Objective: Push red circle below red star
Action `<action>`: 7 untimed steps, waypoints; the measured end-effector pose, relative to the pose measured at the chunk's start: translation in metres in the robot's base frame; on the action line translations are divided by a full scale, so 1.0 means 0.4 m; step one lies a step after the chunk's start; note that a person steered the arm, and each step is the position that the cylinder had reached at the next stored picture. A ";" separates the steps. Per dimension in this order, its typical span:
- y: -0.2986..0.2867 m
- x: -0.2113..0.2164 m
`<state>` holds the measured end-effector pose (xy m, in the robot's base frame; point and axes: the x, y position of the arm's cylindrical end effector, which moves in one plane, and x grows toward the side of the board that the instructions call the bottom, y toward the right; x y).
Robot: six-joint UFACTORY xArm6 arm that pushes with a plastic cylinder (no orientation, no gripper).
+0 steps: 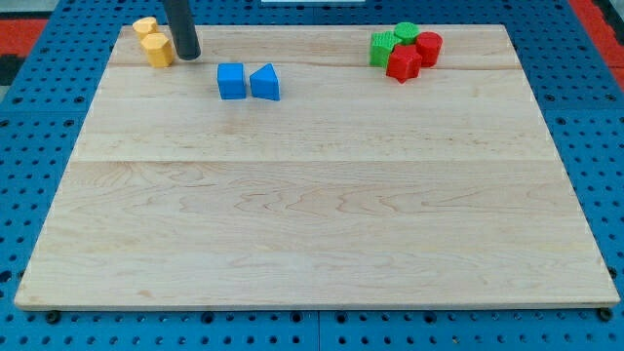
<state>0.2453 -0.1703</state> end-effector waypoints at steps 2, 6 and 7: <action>0.042 -0.064; 0.155 -0.080; 0.358 -0.098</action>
<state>0.2060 -0.0272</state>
